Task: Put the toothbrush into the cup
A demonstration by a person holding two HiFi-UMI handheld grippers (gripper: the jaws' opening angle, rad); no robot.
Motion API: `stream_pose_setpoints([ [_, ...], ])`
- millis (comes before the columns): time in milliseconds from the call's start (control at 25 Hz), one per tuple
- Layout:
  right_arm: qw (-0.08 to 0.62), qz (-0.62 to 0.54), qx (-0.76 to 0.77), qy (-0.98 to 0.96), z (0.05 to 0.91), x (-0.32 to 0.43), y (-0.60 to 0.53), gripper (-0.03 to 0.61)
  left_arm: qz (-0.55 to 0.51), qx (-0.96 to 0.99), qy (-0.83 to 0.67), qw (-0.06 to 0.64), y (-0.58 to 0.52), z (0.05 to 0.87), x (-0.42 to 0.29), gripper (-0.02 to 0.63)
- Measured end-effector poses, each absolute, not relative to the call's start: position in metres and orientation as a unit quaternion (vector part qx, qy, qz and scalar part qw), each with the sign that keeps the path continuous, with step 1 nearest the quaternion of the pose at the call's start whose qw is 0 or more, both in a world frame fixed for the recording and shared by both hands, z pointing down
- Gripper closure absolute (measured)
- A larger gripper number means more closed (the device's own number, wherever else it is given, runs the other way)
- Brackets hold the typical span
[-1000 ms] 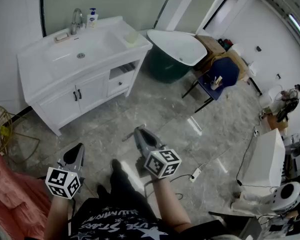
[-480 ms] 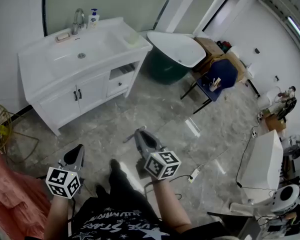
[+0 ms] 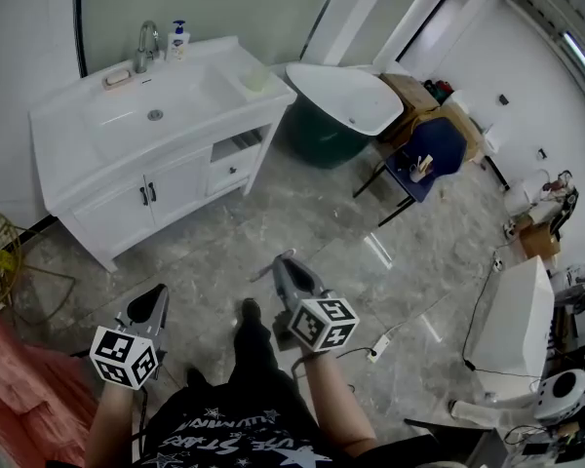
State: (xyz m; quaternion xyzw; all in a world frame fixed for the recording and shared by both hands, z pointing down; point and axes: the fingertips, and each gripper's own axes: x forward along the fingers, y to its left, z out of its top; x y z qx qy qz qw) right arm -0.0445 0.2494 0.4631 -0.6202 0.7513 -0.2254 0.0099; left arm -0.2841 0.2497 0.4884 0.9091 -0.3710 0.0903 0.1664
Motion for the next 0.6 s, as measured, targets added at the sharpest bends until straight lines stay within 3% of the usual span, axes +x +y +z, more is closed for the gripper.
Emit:
stream_pose_setpoints([
  [600, 0.027, -0.232, -0.574, 0.784, 0.461, 0.118, 0.054, 0.552, 0.106, 0.885, -0.423, 0.164, 0.090, 0.484, -0.130, 0.604],
])
